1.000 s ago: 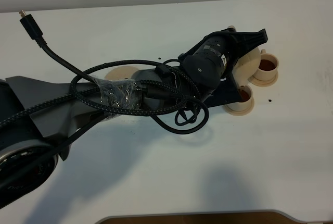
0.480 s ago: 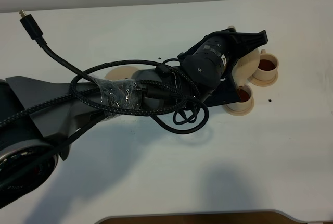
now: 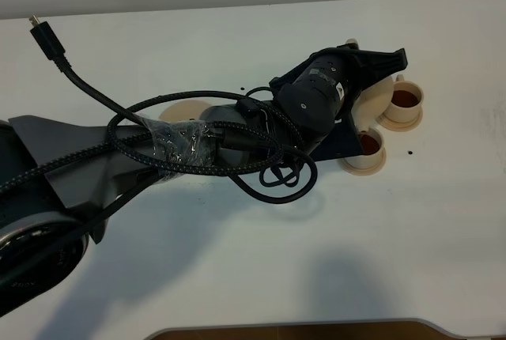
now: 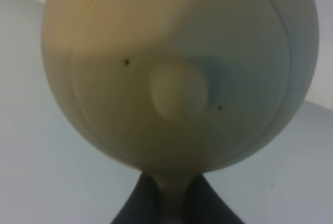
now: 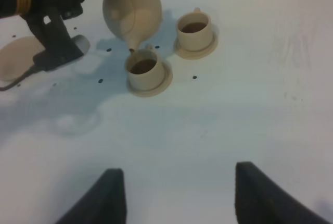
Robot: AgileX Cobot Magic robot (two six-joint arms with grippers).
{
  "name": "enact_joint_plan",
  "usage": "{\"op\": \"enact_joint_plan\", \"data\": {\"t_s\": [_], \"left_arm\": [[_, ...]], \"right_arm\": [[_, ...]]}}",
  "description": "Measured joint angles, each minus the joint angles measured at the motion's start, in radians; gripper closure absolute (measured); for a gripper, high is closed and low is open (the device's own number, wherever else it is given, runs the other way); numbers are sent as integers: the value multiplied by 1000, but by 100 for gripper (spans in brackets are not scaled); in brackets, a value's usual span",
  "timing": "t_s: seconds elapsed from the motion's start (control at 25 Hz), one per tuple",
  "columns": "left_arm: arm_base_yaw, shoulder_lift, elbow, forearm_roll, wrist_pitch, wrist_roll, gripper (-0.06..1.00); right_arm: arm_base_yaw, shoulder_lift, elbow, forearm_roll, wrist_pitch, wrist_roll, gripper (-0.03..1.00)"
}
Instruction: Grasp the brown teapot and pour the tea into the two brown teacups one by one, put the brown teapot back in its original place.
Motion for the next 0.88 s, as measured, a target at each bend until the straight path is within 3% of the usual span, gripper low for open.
{"op": "enact_joint_plan", "data": {"t_s": [0.88], "left_arm": [[0,0,-19,1,-12,73,80]], "right_arm": [[0,0,0,0,0,0,49]]}}
